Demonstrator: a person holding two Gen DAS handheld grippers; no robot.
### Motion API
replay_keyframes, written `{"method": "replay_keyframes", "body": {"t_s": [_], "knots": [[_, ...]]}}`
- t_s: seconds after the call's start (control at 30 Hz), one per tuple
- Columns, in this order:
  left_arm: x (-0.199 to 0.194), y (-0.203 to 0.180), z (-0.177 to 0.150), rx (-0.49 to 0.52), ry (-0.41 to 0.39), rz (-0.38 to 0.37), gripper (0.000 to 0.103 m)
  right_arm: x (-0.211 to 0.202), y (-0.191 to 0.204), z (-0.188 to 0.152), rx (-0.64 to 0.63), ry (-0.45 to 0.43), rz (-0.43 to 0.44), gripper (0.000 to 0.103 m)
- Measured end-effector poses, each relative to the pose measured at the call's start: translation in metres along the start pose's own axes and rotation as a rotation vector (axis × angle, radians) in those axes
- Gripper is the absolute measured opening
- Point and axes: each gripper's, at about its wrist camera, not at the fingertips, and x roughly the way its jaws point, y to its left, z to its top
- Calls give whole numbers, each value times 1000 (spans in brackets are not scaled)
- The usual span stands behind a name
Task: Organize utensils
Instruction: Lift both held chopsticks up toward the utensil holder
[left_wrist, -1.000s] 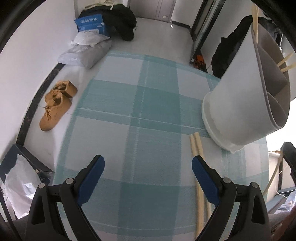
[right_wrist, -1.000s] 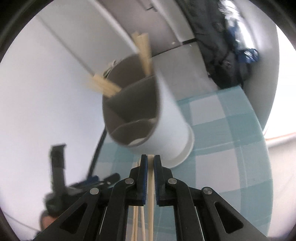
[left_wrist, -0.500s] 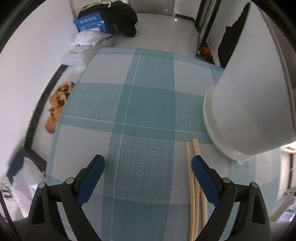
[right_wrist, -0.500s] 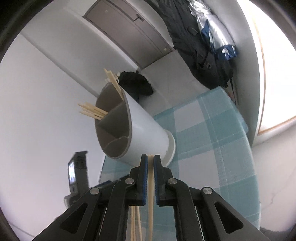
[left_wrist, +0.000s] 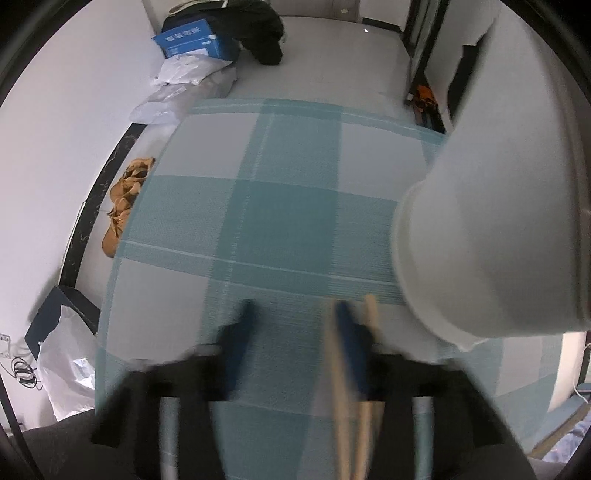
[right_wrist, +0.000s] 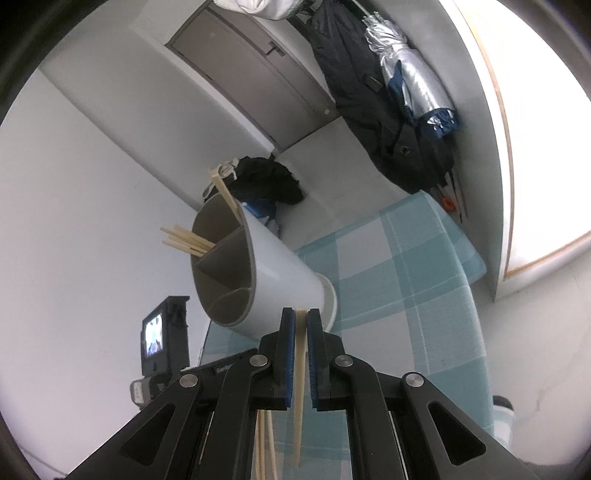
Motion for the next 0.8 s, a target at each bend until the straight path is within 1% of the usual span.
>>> {"method": "replay_keyframes", "body": {"t_s": [0.03, 0.07, 0.17, 0.27, 0.33, 0.4, 0.53, 0.67, 0.73, 0.8], "knots": [[0, -3, 0, 3, 4, -2, 8, 0, 0, 0, -2, -2, -3, 6], [0, -5, 0, -2, 5, -3, 4, -2, 0, 0, -5, -4, -3, 6], [0, 0, 0, -55, 9, -30, 1, -4, 2, -2, -14, -9, -7, 6], [-1, 5, 1, -70, 11, -49, 0, -5, 4, -3, -29, -17, -16, 6], [-4, 9, 2, -81, 0, -45, 0, -5, 6, -4, -40, -22, -22, 6], [-9, 15, 3, -113, -16, -67, 0, -5, 8, -4, -48, -23, -19, 6], [-28, 27, 1, -152, -88, -102, 0, -10, 20, -6, -89, -50, -16, 6], [-56, 33, -5, -157, -186, -167, 0, -18, 35, -10, -137, -82, 1, 6], [-70, 32, -9, -133, -225, -217, 0, -21, 45, -13, -174, -99, 3, 6], [-83, 28, -12, -98, -267, -244, 0, -24, 55, -19, -211, -115, -3, 6]]}}
